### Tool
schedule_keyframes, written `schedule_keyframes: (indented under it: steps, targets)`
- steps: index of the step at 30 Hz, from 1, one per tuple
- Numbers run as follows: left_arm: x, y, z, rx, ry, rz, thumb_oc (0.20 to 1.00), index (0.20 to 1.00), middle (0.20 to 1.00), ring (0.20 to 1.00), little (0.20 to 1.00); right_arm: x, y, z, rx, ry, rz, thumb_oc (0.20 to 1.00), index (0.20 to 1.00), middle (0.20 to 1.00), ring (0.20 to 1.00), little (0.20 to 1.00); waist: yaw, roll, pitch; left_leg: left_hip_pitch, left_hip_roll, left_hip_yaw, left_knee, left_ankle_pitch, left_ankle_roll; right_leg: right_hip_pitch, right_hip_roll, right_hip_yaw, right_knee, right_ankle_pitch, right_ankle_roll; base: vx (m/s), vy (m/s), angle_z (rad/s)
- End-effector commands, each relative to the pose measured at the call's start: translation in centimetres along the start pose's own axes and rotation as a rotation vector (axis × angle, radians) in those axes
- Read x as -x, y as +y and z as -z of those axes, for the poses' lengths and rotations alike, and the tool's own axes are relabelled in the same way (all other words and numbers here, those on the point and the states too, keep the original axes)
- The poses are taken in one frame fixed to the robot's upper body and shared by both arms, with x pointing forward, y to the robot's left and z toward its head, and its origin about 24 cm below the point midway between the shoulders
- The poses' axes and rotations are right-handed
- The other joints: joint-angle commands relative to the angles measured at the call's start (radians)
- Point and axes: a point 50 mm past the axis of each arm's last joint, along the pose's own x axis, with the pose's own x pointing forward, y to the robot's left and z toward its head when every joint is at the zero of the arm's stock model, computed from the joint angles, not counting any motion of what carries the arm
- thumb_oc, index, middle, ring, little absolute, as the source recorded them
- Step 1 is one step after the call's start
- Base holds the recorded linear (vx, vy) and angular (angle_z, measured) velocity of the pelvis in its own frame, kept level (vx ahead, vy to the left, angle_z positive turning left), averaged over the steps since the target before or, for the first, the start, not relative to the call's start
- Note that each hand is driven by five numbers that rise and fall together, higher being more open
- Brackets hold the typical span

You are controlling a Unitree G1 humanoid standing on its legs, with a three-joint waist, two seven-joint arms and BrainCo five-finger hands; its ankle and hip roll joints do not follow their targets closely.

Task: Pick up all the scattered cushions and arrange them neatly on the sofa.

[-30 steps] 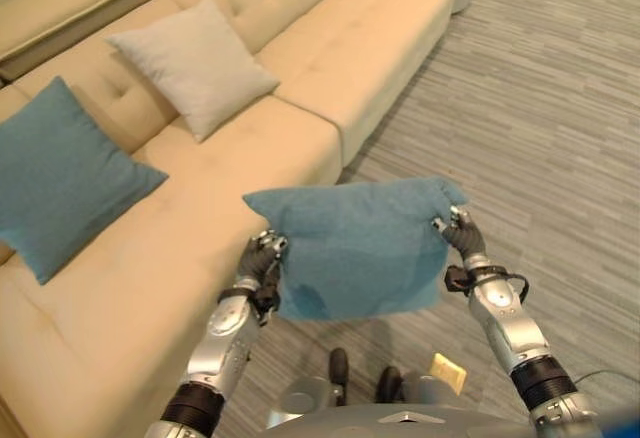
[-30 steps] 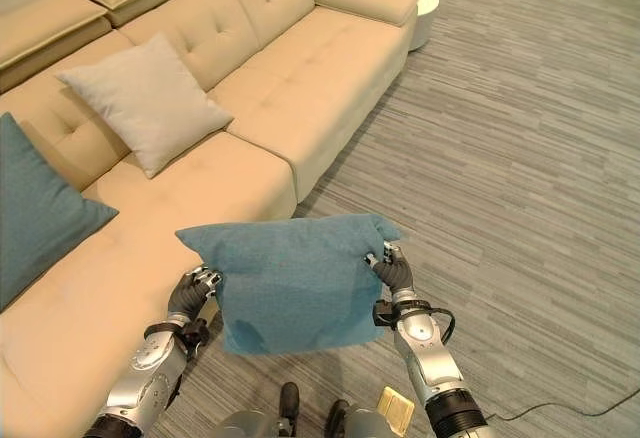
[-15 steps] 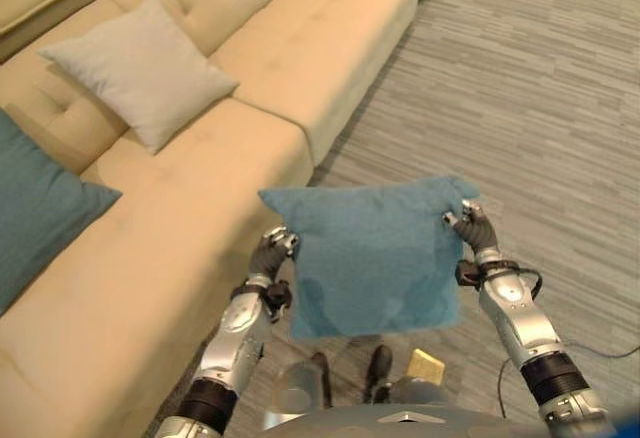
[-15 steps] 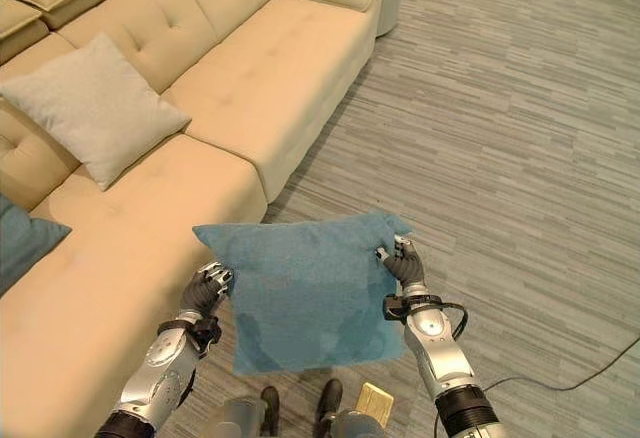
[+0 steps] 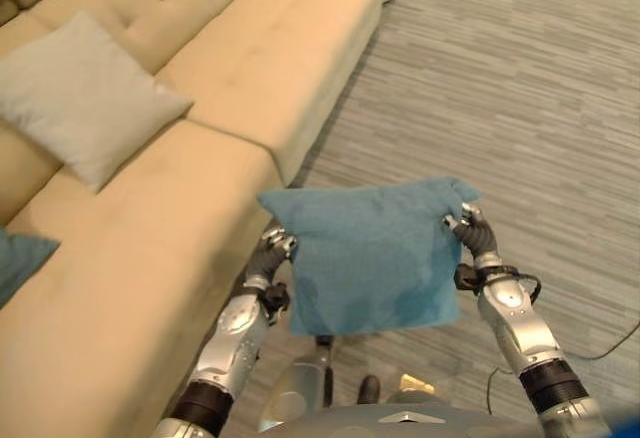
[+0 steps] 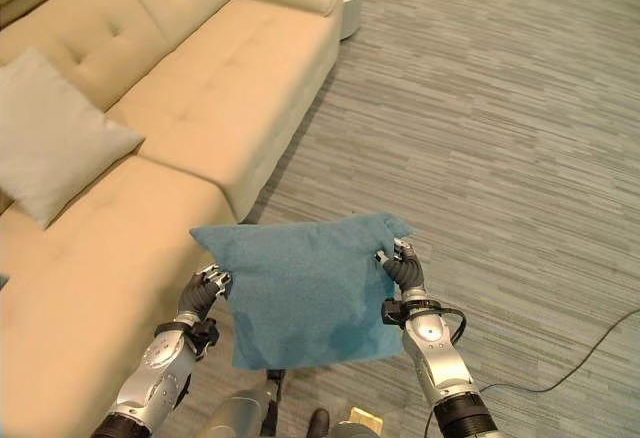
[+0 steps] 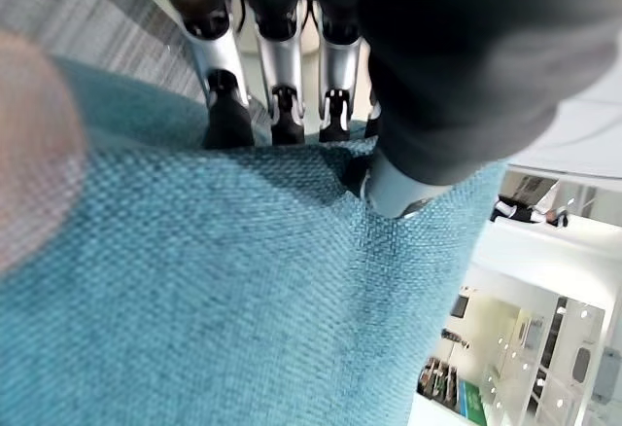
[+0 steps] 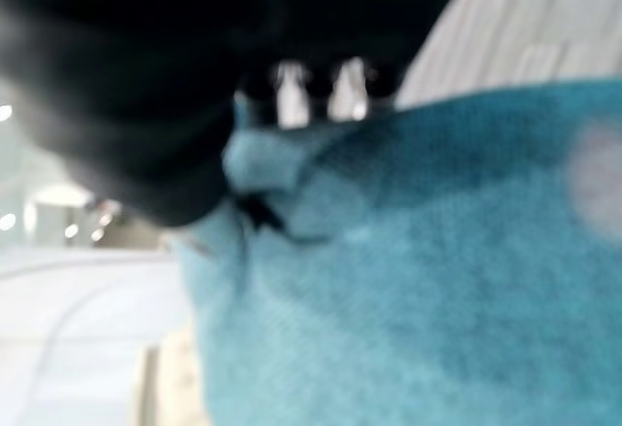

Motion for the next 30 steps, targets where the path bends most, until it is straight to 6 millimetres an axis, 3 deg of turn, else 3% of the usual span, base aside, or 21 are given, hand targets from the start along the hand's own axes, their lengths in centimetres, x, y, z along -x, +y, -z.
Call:
schedule_keyframes:
  steps: [1,4,5,8,9,10,11,13,16,17,18,19,20,21,23,25,27,28,29,30]
  targets:
    - [-0.2,-0.2,-4.8,-0.045,-0.222,0.074,0.2,0.2,0.2,0.2,0.2,-0.7,1.0,-3.7,-0.031,-0.195,-0.047,0.2,0.2,0.2,0.2,0.2,0.012,-0.025,-0.039,0.07,-0.04,-0.005,0.121,-0.274,0.041,-0.079,-0.082,0.015,0.198,0.275,0.045,0.43,0.42,-0.34]
    - [-0.1,0.1,-4.8,-0.041,-0.223,0.063,0.2,0.2,0.2,0.2,0.2,-0.6,1.2,-3.5,-0.039,-0.188,-0.056,0.2,0.2,0.2,0.2,0.2,0.017,-0.014,-0.034,0.102,-0.039,0.015,0.118,-0.295,0.058,-0.13,-0.109,0.006,0.262,0.285,0.046,0.27,0.222,-0.12]
    - [-0.1,0.0,-4.9,-0.038,-0.229,0.068,0.2,0.2,0.2,0.2,0.2,-0.5,1.0,-3.3,-0.038,-0.178,-0.054,0.2,0.2,0.2,0.2,0.2,0.019,-0.002,-0.034,0.12,-0.03,0.02,0.114,-0.298,0.056,-0.16,-0.097,-0.009,0.182,0.243,0.035,0.27,0.139,-0.23]
    - [-0.2,-0.2,-4.9,-0.032,-0.23,0.076,0.2,0.2,0.2,0.2,0.2,-0.5,0.7,-3.5,-0.044,-0.185,-0.041,0.2,0.2,0.2,0.2,0.2,0.03,0.012,-0.029,0.134,-0.009,0.023,0.112,-0.3,0.037,-0.162,-0.021,0.025,-0.1,0.208,0.024,0.28,0.07,0.01]
    - [-0.3,-0.2,-5.1,-0.033,-0.238,0.074,0.2,0.2,0.2,0.2,0.2,-0.6,0.7,-3.7,-0.049,-0.194,-0.039,0.2,0.2,0.2,0.2,0.2,0.035,0.008,-0.026,0.137,-0.01,0.025,0.115,-0.302,0.029,-0.163,0.001,0.045,-0.207,0.224,0.032,0.14,-0.004,-0.08]
    - [-0.3,-0.3,-5.2,-0.033,-0.238,0.074,0.2,0.2,0.2,0.2,0.2,-0.6,0.7,-3.7,-0.049,-0.194,-0.039,0.2,0.2,0.2,0.2,0.2,0.038,0.011,-0.026,0.14,-0.006,0.027,0.113,-0.303,0.028,-0.152,0.007,0.047,-0.226,0.234,0.031,0.3,-0.006,-0.25]
    - [-0.6,-0.2,-5.5,-0.032,-0.254,0.065,0.2,0.2,0.2,0.2,0.2,-0.9,0.7,-4.0,-0.04,-0.204,-0.035,0.2,0.2,0.2,0.2,0.2,0.05,0.006,-0.022,0.154,-0.005,0.037,0.109,-0.314,0.018,-0.166,0.025,0.061,-0.372,0.276,0.053,0.33,-0.012,-0.26]
    - [-0.8,-0.3,-5.6,-0.038,-0.262,0.067,0.2,0.2,0.2,0.2,0.2,-1.1,0.9,-4.3,-0.022,-0.212,-0.042,0.2,0.2,0.2,0.2,0.2,0.052,0.002,-0.02,0.172,-0.009,0.038,0.106,-0.329,0.011,-0.181,0.034,0.061,-0.408,0.286,0.065,0.46,-0.033,-0.29]
    - [-0.8,-0.7,-5.1,-0.042,-0.247,0.085,0.2,0.2,0.2,0.2,0.2,-0.9,0.6,-3.6,-0.009,-0.187,-0.04,0.2,0.2,0.2,0.2,0.2,0.049,-0.005,-0.043,0.236,-0.015,0.021,0.119,-0.382,-0.002,-0.131,0.039,0.075,-0.404,0.301,0.049,0.56,-0.079,0.07]
    - [-0.8,-0.8,-4.8,-0.029,-0.239,0.087,0.2,0.2,0.2,0.2,0.2,-0.8,0.5,-3.3,-0.008,-0.178,-0.035,0.2,0.2,0.2,0.2,0.2,0.039,0.001,-0.058,0.249,-0.001,0.012,0.146,-0.371,-0.022,-0.115,0.048,0.076,-0.389,0.297,0.04,0.65,-0.122,0.37]
    - [-0.7,-0.7,-4.6,-0.015,-0.23,0.085,0.2,0.2,0.2,0.2,0.2,-0.5,0.3,-2.9,-0.006,-0.161,-0.032,0.2,0.2,0.2,0.2,0.2,0.032,0.005,-0.073,0.25,0.015,0.022,0.198,-0.35,-0.046,-0.091,0.055,0.068,-0.377,0.288,0.028,0.75,-0.199,0.54]
    - [-0.6,-0.7,-4.4,-0.013,-0.222,0.093,0.2,0.2,0.2,0.2,0.2,-0.3,0.1,-2.5,-0.017,-0.151,-0.028,0.2,0.2,0.2,0.2,0.2,0.029,0.014,-0.071,0.154,0.06,0.056,0.493,-0.282,-0.084,-0.035,0.074,0.048,-0.382,0.272,-0.006,0.53,-0.147,0.64]
    - [-0.6,-0.7,-4.4,-0.012,-0.221,0.092,0.2,0.2,0.2,0.2,0.2,-0.3,0.1,-2.5,-0.015,-0.15,-0.029,0.2,0.2,0.2,0.2,0.2,0.025,0.021,-0.073,0.155,0.066,0.05,0.494,-0.289,-0.087,-0.036,0.08,0.043,-0.374,0.265,-0.005,0.43,-0.191,0.65]
    - [-0.6,-0.8,-4.3,-0.012,-0.216,0.098,0.2,0.2,0.2,0.2,0.2,-0.2,-0.1,-2.6,-0.022,-0.158,-0.023,0.2,0.2,0.2,0.2,0.2,0.025,0.031,-0.06,0.06,0.102,0.04,0.68,-0.242,-0.096,-0.014,0.106,0.031,-0.377,0.249,-0.039,0.19,-0.138,0.41]
    - [-0.6,-0.7,-4.5,-0.004,-0.218,0.091,0.2,0.2,0.2,0.2,0.2,-0.3,-0.4,-2.9,-0.026,-0.166,-0.005,0.2,0.2,0.2,0.2,0.2,0.026,0.039,-0.043,-0.05,0.159,0.061,0.844,-0.239,-0.075,0.017,0.136,0.015,-0.392,0.216,-0.079,0.28,-0.179,0.33]
    - [-0.8,-1.0,-4.8,0.007,-0.226,0.098,0.2,0.2,0.2,0.2,0.2,-0.3,-0.7,-3.0,-0.033,-0.167,0.012,0.2,0.2,0.2,0.2,0.2,0.026,0.018,-0.029,-0.097,0.14,0.072,0.787,-0.3,-0.052,0.043,0.121,0.007,-0.391,0.195,-0.083,0.29,-0.085,0.19]
    - [-1.0,-1.5,-4.8,-0.002,-0.223,0.118,0.2,0.2,0.2,0.2,0.2,-0.3,-1.0,-3.1,-0.034,-0.175,0.029,0.2,0.2,0.2,0.2,0.2,0.019,-0.01,-0.024,-0.126,0.078,0.062,0.632,-0.358,-0.033,0.056,0.092,-0.002,-0.408,0.19,-0.069,0.25,0.014,0.44]
    - [-1.0,-1.5,-4.9,-0.002,-0.223,0.118,0.2,0.2,0.2,0.2,0.2,-0.3,-1.0,-3.1,-0.034,-0.175,0.029,0.2,0.2,0.2,0.2,0.2,0.016,-0.012,-0.025,-0.127,0.075,0.06,0.63,-0.356,-0.032,0.056,0.09,-0.005,-0.409,0.19,-0.068,0.22,0.032,0.25]
    - [-1.0,-1.6,-4.7,-0.003,-0.218,0.125,0.2,0.2,0.2,0.2,0.2,-0.3,-1.2,-3.2,-0.027,-0.176,0.034,0.2,0.2,0.2,0.2,0.2,0.012,-0.019,-0.029,-0.125,0.053,0.051,0.534,-0.357,-0.031,0.062,0.08,-0.01,-0.412,0.189,-0.065,0.34,0.086,0.29]
    - [-0.9,-1.7,-4.7,-0.009,-0.215,0.13,0.2,0.2,0.2,0.2,0.2,-0.5,-1.2,-3.2,-0.017,-0.175,0.037,0.2,0.2,0.2,0.2,0.2,0.011,-0.027,-0.036,-0.098,0.009,0.002,0.221,-0.24,-0.051,0.071,0.072,-0.022,-0.411,0.187,-0.066,0.56,0.165,0.53]
